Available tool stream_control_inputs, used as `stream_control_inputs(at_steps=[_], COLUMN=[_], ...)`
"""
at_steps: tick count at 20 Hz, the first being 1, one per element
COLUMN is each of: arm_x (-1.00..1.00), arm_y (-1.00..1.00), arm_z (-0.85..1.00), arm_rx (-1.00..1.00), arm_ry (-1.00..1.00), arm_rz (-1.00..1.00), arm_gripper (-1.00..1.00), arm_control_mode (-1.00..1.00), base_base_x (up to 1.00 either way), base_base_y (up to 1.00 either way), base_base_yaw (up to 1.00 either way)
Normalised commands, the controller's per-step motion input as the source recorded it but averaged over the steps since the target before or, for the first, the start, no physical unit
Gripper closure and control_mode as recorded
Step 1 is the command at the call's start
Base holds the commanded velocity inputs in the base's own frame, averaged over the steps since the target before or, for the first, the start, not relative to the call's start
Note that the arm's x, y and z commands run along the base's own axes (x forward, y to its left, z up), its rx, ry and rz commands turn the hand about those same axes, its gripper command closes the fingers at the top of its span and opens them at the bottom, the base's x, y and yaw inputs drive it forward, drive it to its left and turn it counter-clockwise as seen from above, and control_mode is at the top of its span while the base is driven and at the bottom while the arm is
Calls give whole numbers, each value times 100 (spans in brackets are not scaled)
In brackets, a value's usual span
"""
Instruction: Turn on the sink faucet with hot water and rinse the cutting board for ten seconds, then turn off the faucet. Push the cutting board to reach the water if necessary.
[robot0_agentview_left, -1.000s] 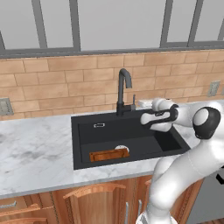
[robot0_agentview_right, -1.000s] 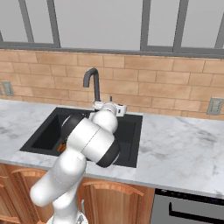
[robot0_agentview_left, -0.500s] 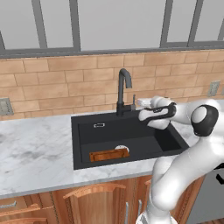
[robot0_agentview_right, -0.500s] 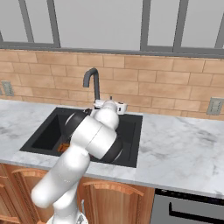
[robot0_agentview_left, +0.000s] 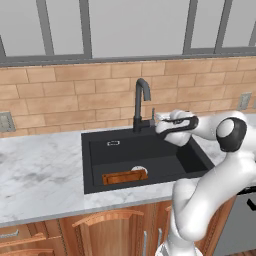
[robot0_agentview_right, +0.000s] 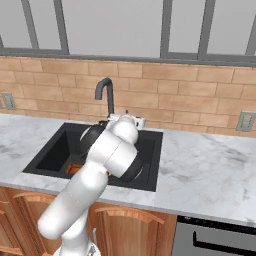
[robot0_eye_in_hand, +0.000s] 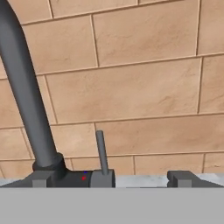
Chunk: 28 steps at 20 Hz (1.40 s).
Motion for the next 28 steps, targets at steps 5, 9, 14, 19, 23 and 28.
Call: stream_control_inputs(at_steps=[5, 9, 14, 19, 23, 28], arm_x=[18, 22, 25, 24, 19, 18], arm_y=[5, 1, 0, 0, 0, 0], arm_z=[-24, -22, -15, -15, -7, 0], arm_rx=[0, 0, 0, 0, 0, 0], arm_ry=[-3, -2, -1, 0, 0, 0], arm_rz=[0, 0, 0, 0, 0, 0], arm_gripper=[-100, -100, -100, -100, -100, -100], arm_control_mode=[-100, -100, -100, -100, -100, -100], base_base_x=[0, 0, 0, 0, 0, 0], base_base_y=[0, 0, 0, 0, 0, 0], base_base_yaw=[0, 0, 0, 0, 0, 0])
